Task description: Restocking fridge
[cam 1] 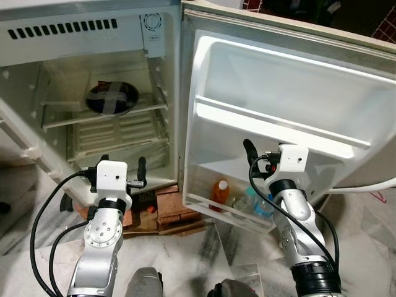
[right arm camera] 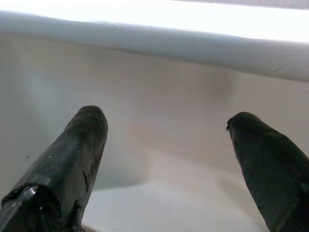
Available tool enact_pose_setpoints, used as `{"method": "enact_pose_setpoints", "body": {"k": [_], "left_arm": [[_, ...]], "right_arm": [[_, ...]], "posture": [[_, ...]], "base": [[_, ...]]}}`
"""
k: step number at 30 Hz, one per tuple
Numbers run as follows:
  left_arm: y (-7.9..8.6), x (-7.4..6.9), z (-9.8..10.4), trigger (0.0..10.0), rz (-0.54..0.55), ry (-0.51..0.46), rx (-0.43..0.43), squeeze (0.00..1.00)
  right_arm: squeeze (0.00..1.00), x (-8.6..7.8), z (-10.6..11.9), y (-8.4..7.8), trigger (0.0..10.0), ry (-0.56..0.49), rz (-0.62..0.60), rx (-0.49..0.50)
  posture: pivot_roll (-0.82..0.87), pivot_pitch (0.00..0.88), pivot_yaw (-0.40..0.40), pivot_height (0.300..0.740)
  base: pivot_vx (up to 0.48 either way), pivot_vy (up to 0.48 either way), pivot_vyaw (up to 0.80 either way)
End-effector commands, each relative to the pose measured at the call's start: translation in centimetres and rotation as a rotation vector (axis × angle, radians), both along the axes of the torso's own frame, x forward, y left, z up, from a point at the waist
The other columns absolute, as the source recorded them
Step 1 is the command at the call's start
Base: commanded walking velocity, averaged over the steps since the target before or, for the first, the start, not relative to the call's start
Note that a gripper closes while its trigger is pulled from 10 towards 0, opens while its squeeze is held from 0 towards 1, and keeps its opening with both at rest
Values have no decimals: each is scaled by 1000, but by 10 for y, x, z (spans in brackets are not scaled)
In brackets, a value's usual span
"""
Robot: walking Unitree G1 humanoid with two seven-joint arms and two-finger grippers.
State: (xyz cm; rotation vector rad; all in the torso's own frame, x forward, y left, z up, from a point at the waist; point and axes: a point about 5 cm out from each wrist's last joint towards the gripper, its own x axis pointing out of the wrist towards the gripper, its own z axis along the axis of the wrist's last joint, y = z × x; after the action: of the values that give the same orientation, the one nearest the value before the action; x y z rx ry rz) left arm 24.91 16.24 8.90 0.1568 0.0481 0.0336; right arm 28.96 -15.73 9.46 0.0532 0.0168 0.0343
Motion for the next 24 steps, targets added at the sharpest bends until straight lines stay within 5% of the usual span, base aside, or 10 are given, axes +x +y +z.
{"method": "enact_pose_setpoints", "body": {"k": [1,17,24], "left_arm": [[-2,-2,-7,10000,-5,35,7,0],[-9,7,-1,10000,-70,12,17,0],[-11,7,3,10000,-112,-8,-10,0]], "right_arm": [[0,-1,-4,-3,10000,23,-4,-8],[0,19,3,16,10000,4,57,-21],[0,17,2,18,10000,-2,66,-15]], "posture": [[73,105,-71,740],[83,111,-62,740],[81,121,-66,740]], "base": [[-326,-277,0],[-407,-117,0],[0,-219,0]]}}
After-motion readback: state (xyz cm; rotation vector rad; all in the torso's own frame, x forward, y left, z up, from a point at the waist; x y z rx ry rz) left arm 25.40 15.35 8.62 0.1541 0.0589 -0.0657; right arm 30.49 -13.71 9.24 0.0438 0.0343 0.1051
